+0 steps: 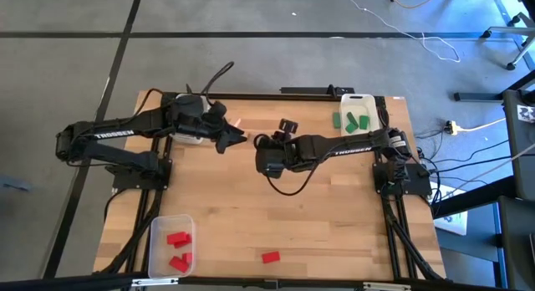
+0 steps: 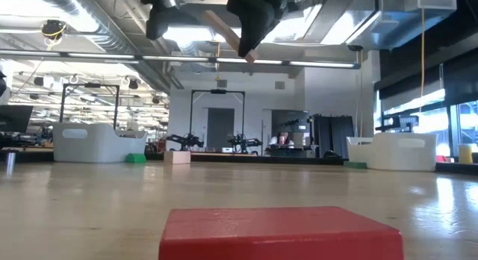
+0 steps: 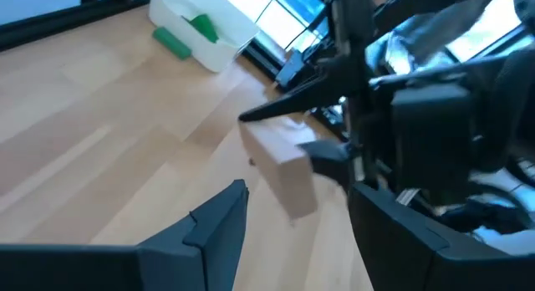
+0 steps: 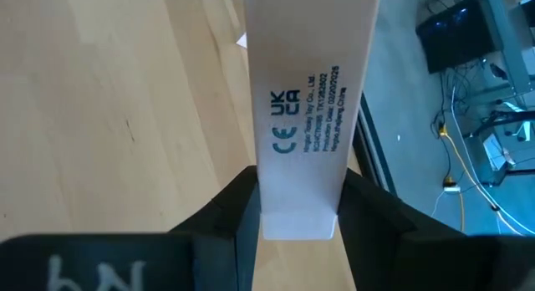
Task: Sort & place blocks by color
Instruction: Put the brown block into the transparent bin
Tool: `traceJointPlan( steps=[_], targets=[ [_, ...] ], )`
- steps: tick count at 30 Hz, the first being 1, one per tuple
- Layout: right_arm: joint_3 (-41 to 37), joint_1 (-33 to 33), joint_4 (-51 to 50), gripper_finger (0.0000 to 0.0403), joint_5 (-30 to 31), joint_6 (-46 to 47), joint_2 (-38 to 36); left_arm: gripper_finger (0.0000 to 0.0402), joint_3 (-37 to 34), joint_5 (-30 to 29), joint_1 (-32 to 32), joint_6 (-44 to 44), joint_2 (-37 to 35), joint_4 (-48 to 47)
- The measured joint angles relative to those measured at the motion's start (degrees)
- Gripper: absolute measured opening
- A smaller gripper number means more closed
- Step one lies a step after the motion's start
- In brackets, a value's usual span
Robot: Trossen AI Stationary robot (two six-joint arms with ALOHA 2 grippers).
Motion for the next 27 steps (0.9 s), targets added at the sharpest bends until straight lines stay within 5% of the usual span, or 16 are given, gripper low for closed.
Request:
traceJointPlan(
  steps=[27],
  targets=[
    [-0.02,-2.03,0.46,0.0127,-0.77,-1.63,0.00,0.0199,-0.02,-16.54,-6.48,-1.84,2.89,1.84]
  ],
)
